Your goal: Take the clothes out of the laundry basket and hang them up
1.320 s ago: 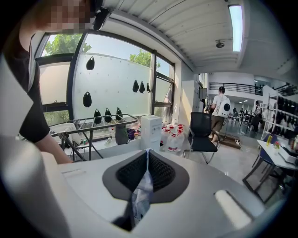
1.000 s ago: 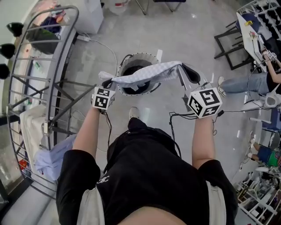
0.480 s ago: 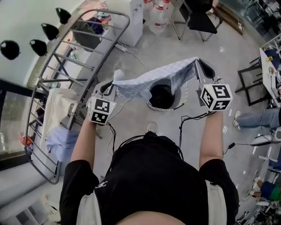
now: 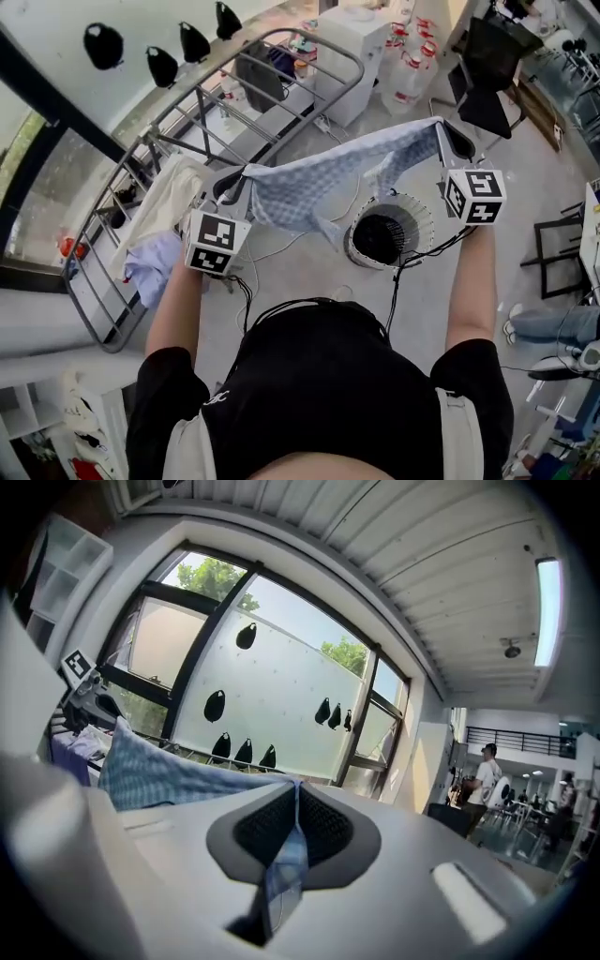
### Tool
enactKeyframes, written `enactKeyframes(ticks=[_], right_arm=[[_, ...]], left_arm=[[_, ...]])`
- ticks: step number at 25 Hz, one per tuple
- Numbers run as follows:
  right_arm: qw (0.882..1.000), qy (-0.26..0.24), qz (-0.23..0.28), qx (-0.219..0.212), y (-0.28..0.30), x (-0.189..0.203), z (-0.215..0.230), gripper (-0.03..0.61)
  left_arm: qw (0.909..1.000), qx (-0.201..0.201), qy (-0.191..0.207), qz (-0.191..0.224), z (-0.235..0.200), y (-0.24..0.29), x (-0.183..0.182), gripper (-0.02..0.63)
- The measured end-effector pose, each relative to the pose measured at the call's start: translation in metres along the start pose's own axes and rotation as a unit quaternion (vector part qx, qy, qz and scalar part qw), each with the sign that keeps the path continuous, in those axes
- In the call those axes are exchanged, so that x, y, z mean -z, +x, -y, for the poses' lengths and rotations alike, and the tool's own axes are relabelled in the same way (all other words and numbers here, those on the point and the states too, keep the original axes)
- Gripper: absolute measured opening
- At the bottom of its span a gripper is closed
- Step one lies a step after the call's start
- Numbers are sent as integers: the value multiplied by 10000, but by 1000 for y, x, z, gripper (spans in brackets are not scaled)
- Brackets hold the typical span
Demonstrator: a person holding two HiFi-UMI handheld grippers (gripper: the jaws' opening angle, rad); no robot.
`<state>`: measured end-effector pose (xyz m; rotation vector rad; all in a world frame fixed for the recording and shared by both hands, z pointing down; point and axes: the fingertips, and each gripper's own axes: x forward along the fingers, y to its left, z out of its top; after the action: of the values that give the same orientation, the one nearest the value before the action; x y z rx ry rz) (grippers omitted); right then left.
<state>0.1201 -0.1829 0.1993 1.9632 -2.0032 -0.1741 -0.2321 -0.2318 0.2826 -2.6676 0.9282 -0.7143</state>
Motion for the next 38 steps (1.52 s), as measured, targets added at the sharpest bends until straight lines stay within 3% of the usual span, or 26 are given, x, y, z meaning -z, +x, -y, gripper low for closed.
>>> enactKeyframes(ticks=[8,17,24,31,35,38], right_arm=[[9973,-601,219,-355,76,-57,-29,26],[9851,-1476,479,-738,191,-109,-47,25],[9855,-1348,361,-965,290,-118,-51,25],[9823,-1382,-199,-1247,385,-79,-91,25],[9741,-1518,-722,-1513,419,-30,-122,26],[9672,-1552,-1110,-1678,431,10,-140,26]], left_arm=[[9965,-825,139,-37,-79,-40,-10,20],[9786,-2001,320,-352,-186,-33,-12,21],[9789,-1920,229,-659,-251,9,-4,23],[9660,-2096,-116,-1507,-295,62,61,23],[9597,-1982,-824,-1812,-291,87,112,25],[9552,-1876,-1027,-2045,-274,97,142,25]])
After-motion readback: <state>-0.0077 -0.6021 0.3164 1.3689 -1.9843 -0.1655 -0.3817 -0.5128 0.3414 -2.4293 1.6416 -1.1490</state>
